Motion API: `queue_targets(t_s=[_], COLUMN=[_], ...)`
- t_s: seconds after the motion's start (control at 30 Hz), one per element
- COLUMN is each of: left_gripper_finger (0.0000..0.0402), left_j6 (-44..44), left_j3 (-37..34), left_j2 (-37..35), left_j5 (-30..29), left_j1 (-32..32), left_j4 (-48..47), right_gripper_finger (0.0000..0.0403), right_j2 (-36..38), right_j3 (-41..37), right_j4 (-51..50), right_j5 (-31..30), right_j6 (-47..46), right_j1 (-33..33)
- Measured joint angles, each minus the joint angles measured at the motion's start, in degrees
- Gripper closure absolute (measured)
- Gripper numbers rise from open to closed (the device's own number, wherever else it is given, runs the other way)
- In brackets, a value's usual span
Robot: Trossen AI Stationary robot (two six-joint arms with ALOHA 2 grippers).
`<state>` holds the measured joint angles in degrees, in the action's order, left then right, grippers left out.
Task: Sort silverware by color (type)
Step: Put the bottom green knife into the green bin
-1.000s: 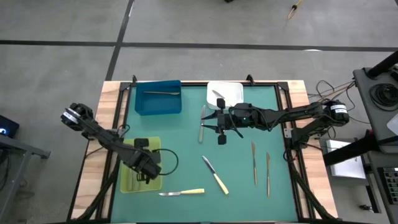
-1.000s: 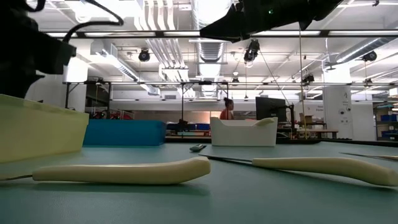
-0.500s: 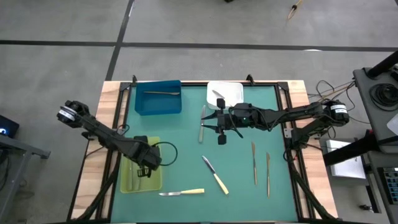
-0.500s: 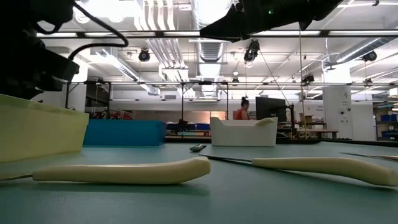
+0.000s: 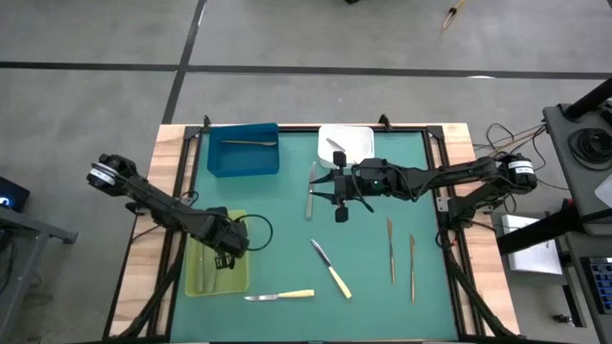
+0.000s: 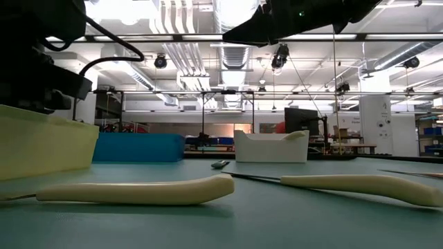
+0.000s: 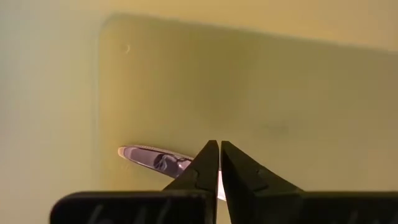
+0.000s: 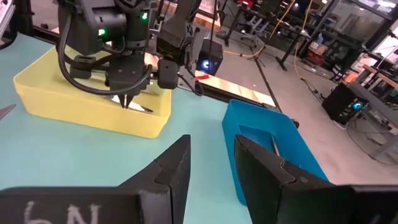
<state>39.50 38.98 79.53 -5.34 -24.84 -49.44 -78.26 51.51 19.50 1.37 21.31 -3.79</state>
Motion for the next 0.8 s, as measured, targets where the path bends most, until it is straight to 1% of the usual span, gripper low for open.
queue_targets(t_s=[0.47, 0.8], left_gripper_finger=[0.0402, 0.0402], left_j6=[0.6, 3.3], left_j3=[-2.3, -2.8], left_j2=[0.0, 0.0], left_j5=[-0.1, -0.1], left_j1=[0.0, 0.0], left_j4=[0.8, 0.2], right_gripper_finger=[0.0289, 0.0289], right_j2=[0.0, 0.0], right_j3=[0.0, 0.0], right_j4=[-1.0, -1.6], right_j5=[0.0, 0.0], right_j6=[0.3, -0.3], right_j1=[-0.5, -1.0])
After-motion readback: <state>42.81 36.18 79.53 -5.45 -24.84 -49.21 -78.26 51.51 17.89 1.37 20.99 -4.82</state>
